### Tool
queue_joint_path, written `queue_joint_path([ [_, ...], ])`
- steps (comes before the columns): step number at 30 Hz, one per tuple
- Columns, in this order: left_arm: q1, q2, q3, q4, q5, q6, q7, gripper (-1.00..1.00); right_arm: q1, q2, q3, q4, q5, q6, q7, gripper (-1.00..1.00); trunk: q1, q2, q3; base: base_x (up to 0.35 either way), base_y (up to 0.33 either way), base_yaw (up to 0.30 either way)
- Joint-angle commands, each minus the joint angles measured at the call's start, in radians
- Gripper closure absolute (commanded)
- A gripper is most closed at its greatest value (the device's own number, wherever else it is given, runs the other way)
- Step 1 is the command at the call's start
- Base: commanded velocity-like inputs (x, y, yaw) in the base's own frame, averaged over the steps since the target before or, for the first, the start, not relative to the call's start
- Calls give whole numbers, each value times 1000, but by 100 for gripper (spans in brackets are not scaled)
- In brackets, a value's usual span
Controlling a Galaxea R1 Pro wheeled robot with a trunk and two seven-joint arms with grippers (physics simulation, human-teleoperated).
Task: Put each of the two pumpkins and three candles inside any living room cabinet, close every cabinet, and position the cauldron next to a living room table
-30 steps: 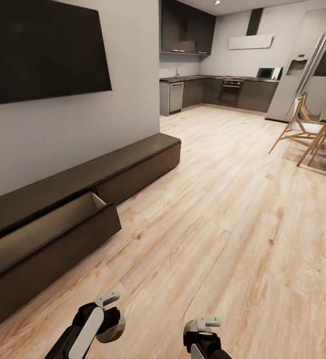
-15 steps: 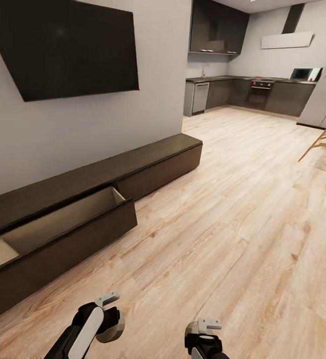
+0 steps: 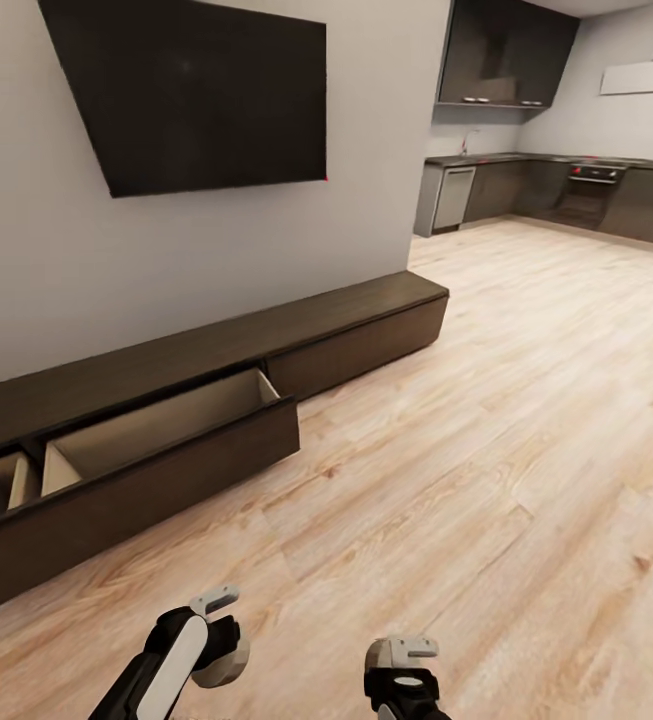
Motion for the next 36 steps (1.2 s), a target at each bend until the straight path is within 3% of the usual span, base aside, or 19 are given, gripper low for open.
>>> queue_joint_path([
  [1, -1, 0, -2, -1, 10, 1, 10, 100, -1, -1, 7, 0, -6, 3, -8, 100, 0, 0, -1, 46, -96, 291],
  [36, -1, 2, -1, -1, 10, 1, 10, 100, -1, -2, 12, 2, -5, -24, -6, 100, 0, 0, -13, 2, -4, 291],
])
